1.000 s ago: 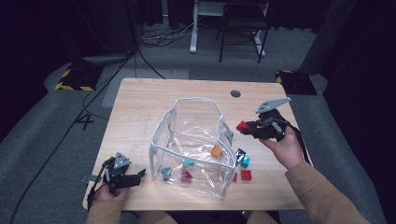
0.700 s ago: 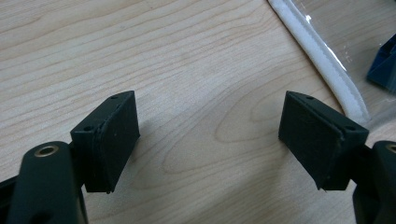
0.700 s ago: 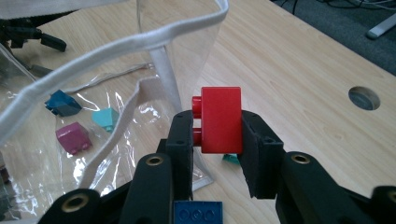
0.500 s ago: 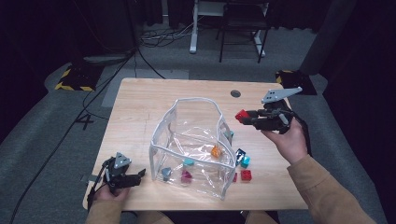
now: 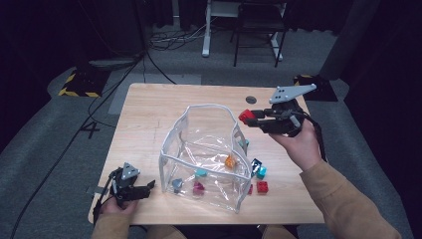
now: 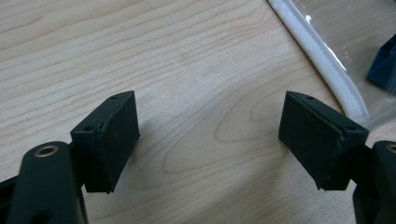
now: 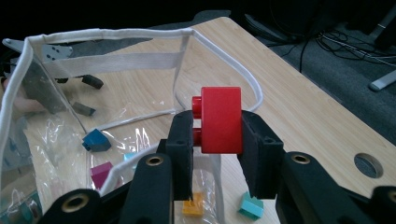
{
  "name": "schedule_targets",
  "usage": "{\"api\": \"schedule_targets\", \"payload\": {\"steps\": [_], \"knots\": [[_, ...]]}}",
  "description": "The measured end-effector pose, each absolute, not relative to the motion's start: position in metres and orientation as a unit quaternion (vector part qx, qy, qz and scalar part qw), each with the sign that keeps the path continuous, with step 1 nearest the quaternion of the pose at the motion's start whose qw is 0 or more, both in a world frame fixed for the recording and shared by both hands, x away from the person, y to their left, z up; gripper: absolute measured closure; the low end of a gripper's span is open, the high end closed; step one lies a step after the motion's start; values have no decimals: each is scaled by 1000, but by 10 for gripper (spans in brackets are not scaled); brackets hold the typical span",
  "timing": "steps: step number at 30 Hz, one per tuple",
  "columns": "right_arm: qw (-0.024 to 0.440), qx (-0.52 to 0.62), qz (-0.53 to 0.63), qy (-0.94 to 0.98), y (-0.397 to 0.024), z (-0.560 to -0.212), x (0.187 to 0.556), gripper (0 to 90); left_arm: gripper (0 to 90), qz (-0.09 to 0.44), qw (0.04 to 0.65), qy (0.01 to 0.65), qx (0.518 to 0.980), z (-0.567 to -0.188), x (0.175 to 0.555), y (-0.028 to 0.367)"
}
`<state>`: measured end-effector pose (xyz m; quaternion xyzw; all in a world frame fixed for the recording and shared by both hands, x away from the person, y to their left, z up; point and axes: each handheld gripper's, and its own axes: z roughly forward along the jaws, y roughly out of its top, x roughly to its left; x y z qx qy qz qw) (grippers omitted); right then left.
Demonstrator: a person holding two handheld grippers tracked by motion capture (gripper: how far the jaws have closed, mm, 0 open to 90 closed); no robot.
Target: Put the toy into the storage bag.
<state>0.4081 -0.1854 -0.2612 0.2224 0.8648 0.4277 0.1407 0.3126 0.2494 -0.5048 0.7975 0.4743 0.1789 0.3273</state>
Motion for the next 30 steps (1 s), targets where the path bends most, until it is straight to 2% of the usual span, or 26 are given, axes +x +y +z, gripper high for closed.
{"api": "schedule_targets", "payload": {"steps": [13,30], "knots": [[123,190,413,882,-135,-260,420,673,205,179,327,474,797,-505,313,249],[104,193,375,901,-99,-286,443,673,205,179,328,475,797,-505,313,249]]}}
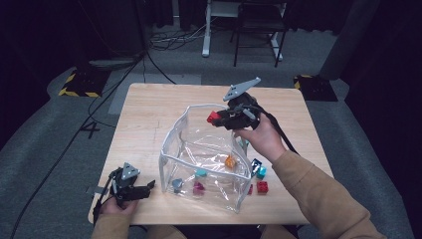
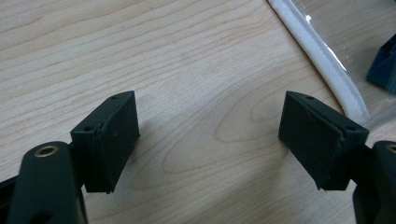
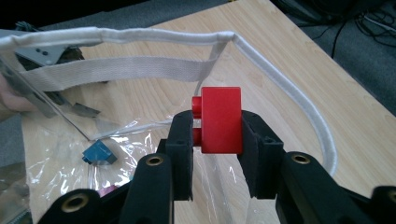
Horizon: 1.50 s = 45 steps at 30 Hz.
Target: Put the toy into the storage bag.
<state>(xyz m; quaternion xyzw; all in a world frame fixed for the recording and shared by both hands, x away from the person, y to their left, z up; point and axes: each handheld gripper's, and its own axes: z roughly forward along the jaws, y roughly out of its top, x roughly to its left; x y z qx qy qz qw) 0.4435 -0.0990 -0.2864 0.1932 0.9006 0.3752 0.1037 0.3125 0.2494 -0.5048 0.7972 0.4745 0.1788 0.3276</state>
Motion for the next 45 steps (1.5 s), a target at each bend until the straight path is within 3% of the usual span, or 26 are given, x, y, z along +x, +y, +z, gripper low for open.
{"api": "schedule_targets", "payload": {"steps": [11,16,29,45], "knots": [[89,204,345,912,-86,-307,456,665,205,179,327,474,798,-505,313,249],[91,215,342,910,-86,-310,458,507,205,179,327,474,797,-505,313,249],[108,213,372,897,-106,-291,445,503,205,179,327,474,797,-505,313,249],[136,241,403,872,-164,-273,434,496,205,179,327,474,798,-505,313,250]]}}
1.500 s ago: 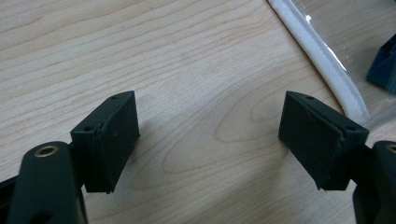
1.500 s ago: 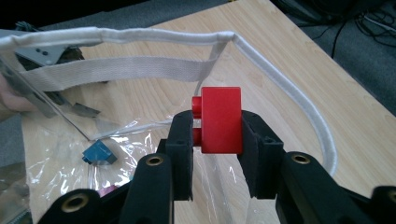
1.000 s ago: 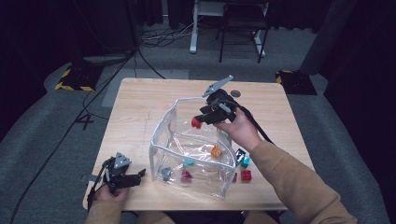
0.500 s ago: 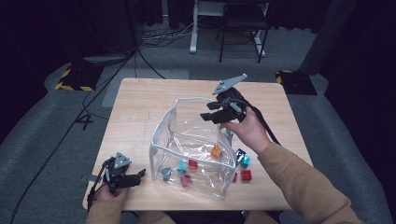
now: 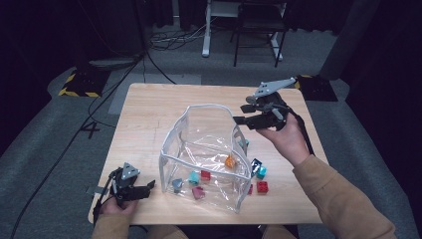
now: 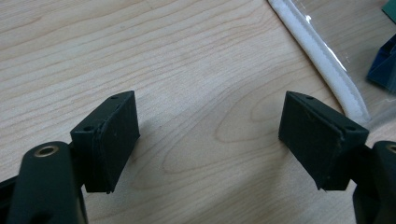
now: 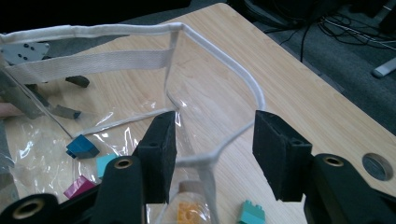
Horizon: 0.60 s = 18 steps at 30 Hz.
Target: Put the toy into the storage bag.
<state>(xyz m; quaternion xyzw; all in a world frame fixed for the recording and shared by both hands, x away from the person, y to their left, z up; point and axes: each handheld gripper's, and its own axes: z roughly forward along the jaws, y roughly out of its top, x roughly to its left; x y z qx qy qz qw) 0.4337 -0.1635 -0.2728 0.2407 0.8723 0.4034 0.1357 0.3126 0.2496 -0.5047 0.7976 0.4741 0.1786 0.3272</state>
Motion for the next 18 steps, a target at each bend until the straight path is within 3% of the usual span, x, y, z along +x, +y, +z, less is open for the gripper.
{"api": "schedule_targets", "payload": {"steps": [9,18], "knots": [[147,269,403,862,-195,-278,438,472,205,179,327,474,798,-505,313,250],[136,305,384,860,-212,-310,453,438,205,179,327,474,798,-505,313,250]]}}
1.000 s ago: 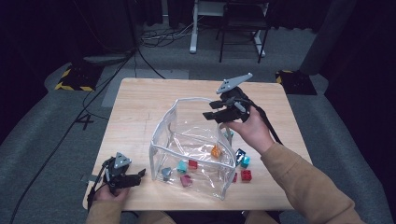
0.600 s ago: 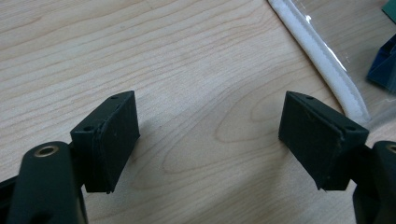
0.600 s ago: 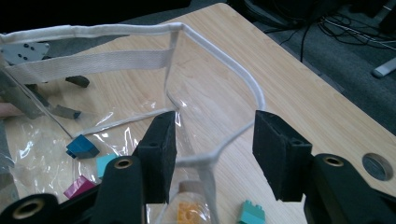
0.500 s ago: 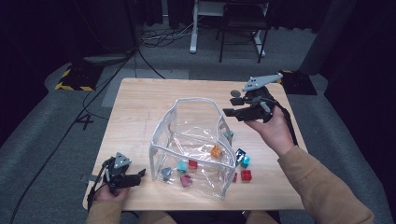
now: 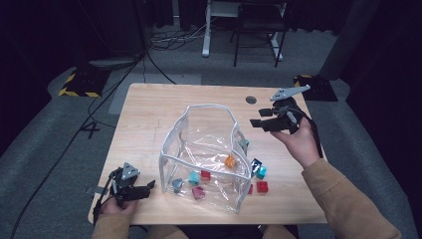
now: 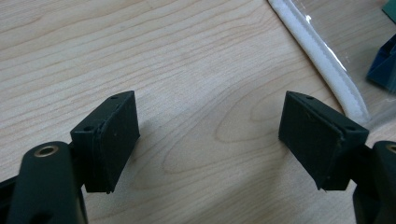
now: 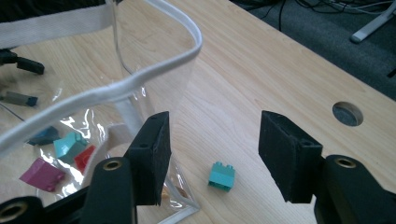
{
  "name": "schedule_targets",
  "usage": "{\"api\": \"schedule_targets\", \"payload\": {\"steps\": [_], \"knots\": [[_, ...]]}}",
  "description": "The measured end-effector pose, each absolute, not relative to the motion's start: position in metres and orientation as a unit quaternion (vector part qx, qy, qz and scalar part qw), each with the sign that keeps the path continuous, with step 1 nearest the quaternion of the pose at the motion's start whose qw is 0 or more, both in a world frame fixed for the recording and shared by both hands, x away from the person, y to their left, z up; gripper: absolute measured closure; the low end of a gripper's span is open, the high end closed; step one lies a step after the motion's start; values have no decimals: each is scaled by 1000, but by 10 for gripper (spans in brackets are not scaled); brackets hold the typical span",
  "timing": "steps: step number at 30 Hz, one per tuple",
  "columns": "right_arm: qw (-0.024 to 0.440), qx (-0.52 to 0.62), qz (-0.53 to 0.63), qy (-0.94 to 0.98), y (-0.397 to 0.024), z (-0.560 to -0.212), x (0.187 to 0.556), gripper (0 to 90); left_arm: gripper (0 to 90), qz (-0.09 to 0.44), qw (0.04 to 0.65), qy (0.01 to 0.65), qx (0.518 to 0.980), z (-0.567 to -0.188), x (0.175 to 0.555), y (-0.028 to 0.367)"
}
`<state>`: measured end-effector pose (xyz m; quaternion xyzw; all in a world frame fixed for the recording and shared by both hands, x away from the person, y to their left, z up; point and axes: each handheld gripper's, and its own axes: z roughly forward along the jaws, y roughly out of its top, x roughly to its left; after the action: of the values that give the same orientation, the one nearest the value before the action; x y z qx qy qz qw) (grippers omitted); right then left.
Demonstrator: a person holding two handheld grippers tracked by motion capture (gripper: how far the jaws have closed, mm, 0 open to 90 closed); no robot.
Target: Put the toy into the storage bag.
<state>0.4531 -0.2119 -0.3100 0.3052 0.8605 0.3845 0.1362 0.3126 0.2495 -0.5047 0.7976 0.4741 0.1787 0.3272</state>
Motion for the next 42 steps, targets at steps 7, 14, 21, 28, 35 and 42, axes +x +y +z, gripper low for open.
{"api": "schedule_targets", "payload": {"steps": [7,14,21,28,35,42], "knots": [[113,338,364,860,-218,-347,473,421,205,178,327,474,798,-505,313,249],[91,363,331,866,-215,-381,492,425,205,179,328,475,797,-505,313,249],[66,372,302,875,-202,-412,509,427,205,180,327,475,797,-505,313,249],[38,386,282,878,-194,-435,523,426,205,179,327,475,797,-505,313,249],[21,391,255,884,-188,-452,525,424,205,179,327,475,797,-505,313,249],[9,389,229,892,-183,-465,526,501,205,179,327,475,797,-505,313,249]]}}
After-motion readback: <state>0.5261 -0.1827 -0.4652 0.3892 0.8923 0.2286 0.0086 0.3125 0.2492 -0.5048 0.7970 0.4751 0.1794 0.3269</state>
